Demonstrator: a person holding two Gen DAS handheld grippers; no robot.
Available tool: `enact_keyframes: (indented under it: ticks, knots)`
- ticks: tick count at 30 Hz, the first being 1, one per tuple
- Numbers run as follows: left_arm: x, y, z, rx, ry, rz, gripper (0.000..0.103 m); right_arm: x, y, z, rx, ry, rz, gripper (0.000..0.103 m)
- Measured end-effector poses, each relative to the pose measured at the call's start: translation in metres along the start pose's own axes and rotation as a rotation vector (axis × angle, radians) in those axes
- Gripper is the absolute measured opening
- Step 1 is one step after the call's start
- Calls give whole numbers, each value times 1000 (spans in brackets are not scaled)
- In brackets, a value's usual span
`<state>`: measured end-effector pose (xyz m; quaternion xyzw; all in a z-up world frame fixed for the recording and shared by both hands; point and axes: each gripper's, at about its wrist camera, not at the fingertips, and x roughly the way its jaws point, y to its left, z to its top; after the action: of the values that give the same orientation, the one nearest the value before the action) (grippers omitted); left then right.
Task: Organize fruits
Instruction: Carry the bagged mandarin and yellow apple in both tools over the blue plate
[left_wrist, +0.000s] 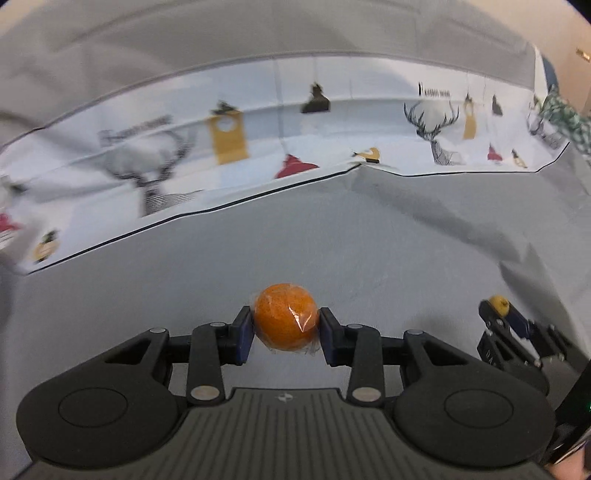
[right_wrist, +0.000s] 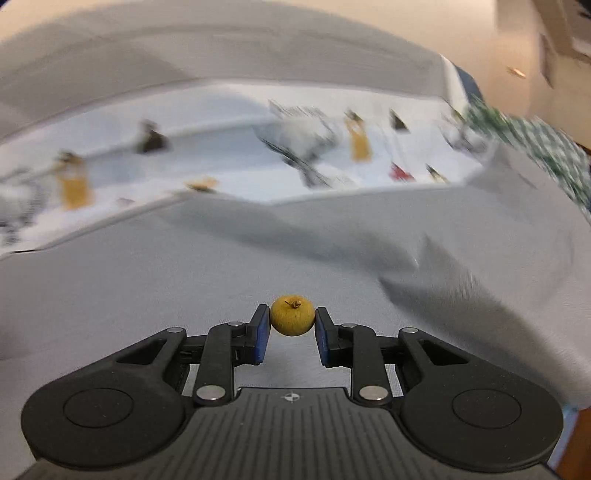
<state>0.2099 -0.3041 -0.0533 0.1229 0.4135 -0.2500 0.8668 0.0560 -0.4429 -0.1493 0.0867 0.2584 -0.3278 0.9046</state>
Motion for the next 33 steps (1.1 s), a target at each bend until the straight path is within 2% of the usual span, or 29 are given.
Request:
enact_keyframes:
  ticks: [5,9,16,19,23,33]
  knots:
    - [-93,41,-49,-65,-28,9,41,-105,33,10,-51,4,246,27]
    - [-156,73,-91,-99,-58,56,41,-173,59,18,-69,28,415,27]
    - [-238,121,-154,-193,-74,115,41,-264,102,19,-156,41,633,27]
    - [-265,132,-178,-213,-90,145,41,-293,110,12,-192,52,675,27]
    - [-292,141,-201,-242,-117,160,41,-319,115,2,-249,51,689,27]
    - [-317,142,-220,-277,-168,149,41,-352,114,0,-294,-14,677,27]
